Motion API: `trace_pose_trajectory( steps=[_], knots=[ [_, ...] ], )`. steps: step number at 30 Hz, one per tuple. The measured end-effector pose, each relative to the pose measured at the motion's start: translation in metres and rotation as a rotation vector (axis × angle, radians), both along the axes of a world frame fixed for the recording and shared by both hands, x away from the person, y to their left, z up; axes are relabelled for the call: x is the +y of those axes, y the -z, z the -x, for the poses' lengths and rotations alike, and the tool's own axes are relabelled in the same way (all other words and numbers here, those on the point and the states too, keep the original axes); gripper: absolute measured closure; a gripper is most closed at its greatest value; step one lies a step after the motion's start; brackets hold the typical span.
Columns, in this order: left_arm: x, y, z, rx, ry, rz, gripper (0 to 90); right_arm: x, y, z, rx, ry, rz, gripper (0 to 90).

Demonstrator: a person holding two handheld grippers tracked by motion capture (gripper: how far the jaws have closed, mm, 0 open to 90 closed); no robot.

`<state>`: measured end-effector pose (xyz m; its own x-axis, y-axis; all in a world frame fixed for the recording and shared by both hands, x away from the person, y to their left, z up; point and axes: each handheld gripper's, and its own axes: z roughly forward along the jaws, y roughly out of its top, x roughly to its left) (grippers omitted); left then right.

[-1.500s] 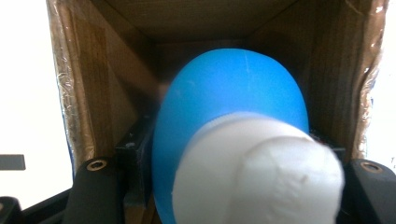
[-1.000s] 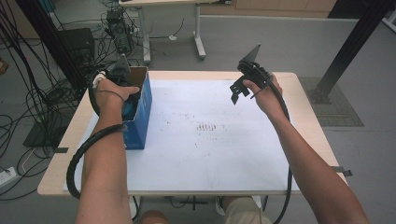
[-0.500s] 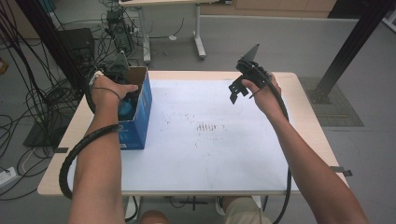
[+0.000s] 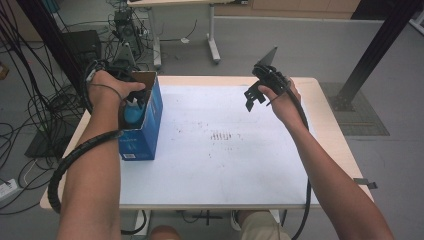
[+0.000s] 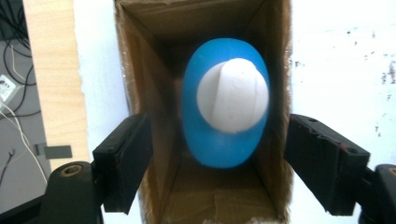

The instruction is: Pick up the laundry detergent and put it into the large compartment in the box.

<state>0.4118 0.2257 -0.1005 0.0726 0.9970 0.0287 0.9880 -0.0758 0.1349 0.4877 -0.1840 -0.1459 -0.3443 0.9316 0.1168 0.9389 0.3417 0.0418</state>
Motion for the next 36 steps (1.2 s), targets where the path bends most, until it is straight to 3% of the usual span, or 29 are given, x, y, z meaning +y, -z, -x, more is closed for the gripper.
trace_pose_trajectory(
  steps=[4, 9, 10, 11, 15, 16, 17, 19, 20, 21, 23, 27, 29, 30, 31, 32, 34, 36],
  knots=[
    [-0.003, -0.013, 0.006, -0.021, 0.042, -0.007, 19.5, 0.0, 0.0, 0.0, -0.002, 0.0, -0.001, 5.9],
    [-0.016, -0.031, 0.011, -0.051, 0.149, -0.02, 16.4, 0.002, 0.001, -0.002, -0.002, -0.006, 0.001, 5.9],
    [-0.016, -0.031, 0.011, -0.051, 0.149, -0.02, 16.3, 0.002, 0.001, -0.002, -0.002, -0.006, 0.001, 5.9],
    [-0.022, -0.037, 0.013, -0.063, 0.203, -0.018, 16.3, 0.003, 0.002, -0.003, 0.002, -0.003, 0.004, 5.9],
    [-0.043, -0.044, 0.015, -0.056, 0.336, -0.033, 16.4, 0.002, 0.004, -0.006, 0.01, 0.0, 0.007, 5.9],
    [-0.043, -0.044, 0.015, -0.056, 0.336, -0.033, 16.3, 0.002, 0.004, -0.006, 0.01, 0.0, 0.007, 5.9],
    [-0.051, -0.046, 0.016, -0.056, 0.398, -0.036, 16.3, 0.001, 0.004, -0.007, 0.011, 0.001, 0.006, 5.9],
    [-0.06, -0.048, 0.018, -0.059, 0.469, -0.049, 16.1, 0.0, 0.004, -0.008, 0.011, 0.006, 0.004, 5.9],
    [-0.06, -0.048, 0.018, -0.059, 0.469, -0.049, 15.7, 0.0, 0.004, -0.008, 0.011, 0.006, 0.004, 5.9],
    [-0.068, -0.05, 0.02, -0.061, 0.529, -0.05, 15.7, -0.002, 0.004, -0.009, 0.013, 0.007, 0.004, 5.9],
    [-0.075, -0.051, 0.024, -0.075, 0.59, -0.059, 15.7, -0.002, 0.004, -0.01, 0.015, 0.012, 0.006, 5.9],
    [-0.096, -0.054, 0.028, -0.062, 0.744, -0.088, 15.8, -0.002, 0.006, -0.011, 0.016, 0.016, 0.008, 5.9],
    [-0.101, -0.055, 0.028, -0.059, 0.77, -0.09, 15.6, 0.0, 0.007, -0.013, 0.021, 0.017, 0.01, 5.9],
    [-0.105, -0.056, 0.03, -0.063, 0.8, -0.089, 15.3, 0.001, 0.008, -0.013, 0.022, 0.016, 0.012, 5.9],
    [-0.113, -0.057, 0.034, -0.078, 0.86, -0.089, 15.0, 0.002, 0.009, -0.014, 0.024, 0.016, 0.013, 5.9],
    [-0.113, -0.057, 0.034, -0.078, 0.86, -0.089, 14.5, 0.002, 0.009, -0.014, 0.024, 0.016, 0.013, 5.9],
    [-0.124, -0.059, 0.039, -0.092, 0.943, -0.077, 14.5, 0.004, 0.01, -0.016, 0.028, 0.017, 0.017, 5.9],
    [-0.13, -0.059, 0.042, -0.098, 0.992, -0.066, 14.5, 0.005, 0.011, -0.017, 0.031, 0.019, 0.018, 5.9]
  ],
)
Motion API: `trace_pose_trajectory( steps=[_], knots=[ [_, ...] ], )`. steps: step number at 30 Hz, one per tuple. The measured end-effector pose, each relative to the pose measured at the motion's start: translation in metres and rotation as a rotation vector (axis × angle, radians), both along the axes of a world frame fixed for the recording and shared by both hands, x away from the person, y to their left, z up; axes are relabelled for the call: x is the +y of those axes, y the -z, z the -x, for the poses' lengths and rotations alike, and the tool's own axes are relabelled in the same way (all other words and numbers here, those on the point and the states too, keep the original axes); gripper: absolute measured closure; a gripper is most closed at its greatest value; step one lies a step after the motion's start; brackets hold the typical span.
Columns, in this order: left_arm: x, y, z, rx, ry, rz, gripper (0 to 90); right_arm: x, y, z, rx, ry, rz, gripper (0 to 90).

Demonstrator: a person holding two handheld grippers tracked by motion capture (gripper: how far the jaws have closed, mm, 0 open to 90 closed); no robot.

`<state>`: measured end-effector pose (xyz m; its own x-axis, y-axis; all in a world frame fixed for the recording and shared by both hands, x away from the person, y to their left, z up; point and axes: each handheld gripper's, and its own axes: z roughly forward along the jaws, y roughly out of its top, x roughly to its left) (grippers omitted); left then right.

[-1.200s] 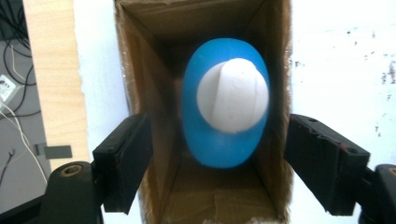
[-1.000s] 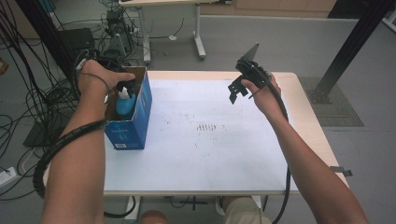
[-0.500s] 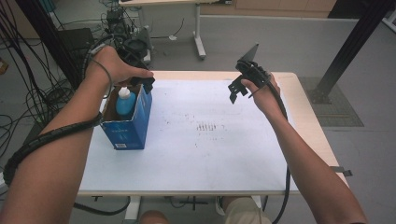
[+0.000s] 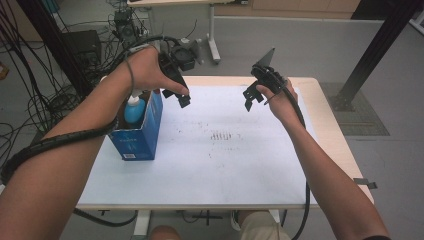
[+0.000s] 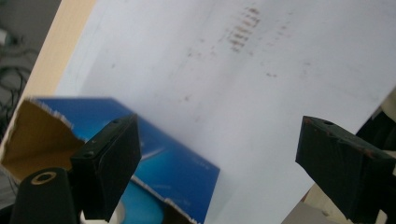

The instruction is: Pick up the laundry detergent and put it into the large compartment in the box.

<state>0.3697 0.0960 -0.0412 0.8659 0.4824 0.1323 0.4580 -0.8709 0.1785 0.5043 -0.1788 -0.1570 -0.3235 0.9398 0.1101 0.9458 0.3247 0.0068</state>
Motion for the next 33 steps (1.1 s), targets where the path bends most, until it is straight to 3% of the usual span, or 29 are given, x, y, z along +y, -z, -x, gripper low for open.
trace_pose_trajectory(
  steps=[1, 2, 8, 15, 33],
  knots=[
    [-0.005, 0.0, 0.002, 0.003, 0.031, -0.001, 14.5, 0.0, 0.0, 0.0, 0.001, 0.0, 0.001, 5.9],
    [-0.005, 0.0, 0.002, 0.003, 0.031, -0.001, 14.5, 0.0, 0.0, -0.001, 0.002, -0.001, 0.001, 5.9],
    [-0.032, 0.0, 0.014, 0.008, 0.19, -0.009, 14.4, 0.0, 0.002, -0.003, 0.004, 0.006, 0.005, 5.9],
    [-0.051, 0.001, 0.021, 0.015, 0.299, -0.027, 13.5, -0.001, 0.002, -0.004, 0.008, 0.012, 0.005, 5.9],
    [-0.067, 0.007, 0.019, 0.035, 0.362, -0.028, 13.5, -0.004, 0.004, -0.007, 0.011, 0.019, 0.005, 5.9]
  ],
)
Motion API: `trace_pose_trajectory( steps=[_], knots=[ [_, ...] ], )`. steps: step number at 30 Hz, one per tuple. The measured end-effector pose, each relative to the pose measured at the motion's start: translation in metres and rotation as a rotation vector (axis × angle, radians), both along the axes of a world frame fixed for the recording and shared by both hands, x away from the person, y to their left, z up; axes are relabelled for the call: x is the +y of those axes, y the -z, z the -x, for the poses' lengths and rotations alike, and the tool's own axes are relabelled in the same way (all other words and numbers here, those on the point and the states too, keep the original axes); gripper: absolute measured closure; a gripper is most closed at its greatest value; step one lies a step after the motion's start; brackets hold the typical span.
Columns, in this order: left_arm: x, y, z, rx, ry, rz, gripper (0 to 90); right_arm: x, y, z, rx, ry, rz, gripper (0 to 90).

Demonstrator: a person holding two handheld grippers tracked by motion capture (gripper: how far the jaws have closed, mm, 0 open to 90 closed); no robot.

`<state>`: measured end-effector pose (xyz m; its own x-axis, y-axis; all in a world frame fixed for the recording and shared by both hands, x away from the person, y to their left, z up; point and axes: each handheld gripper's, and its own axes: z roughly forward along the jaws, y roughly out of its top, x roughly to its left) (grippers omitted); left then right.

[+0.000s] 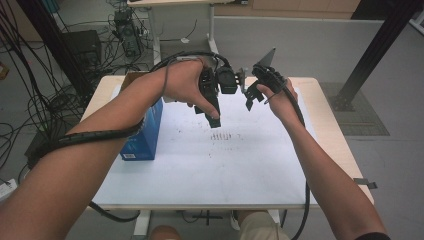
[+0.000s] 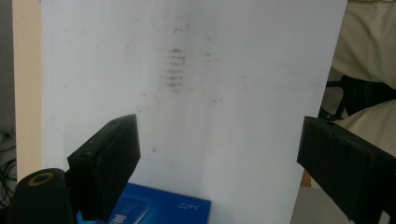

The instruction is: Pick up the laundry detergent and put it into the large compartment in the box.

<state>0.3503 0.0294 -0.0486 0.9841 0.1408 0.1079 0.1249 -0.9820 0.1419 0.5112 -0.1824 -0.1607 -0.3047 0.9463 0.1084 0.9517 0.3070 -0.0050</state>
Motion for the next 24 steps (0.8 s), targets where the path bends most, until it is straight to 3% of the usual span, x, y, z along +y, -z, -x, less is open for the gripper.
trace_pose_trajectory(
  steps=[24],
  knots=[
    [-0.0035, -0.0011, 0.0027, 0.006, 0.013, 0.003, 13.6, 0.0031, -0.0025, 0.0046, -0.006, -0.016, -0.002, 5.9]
  ],
)
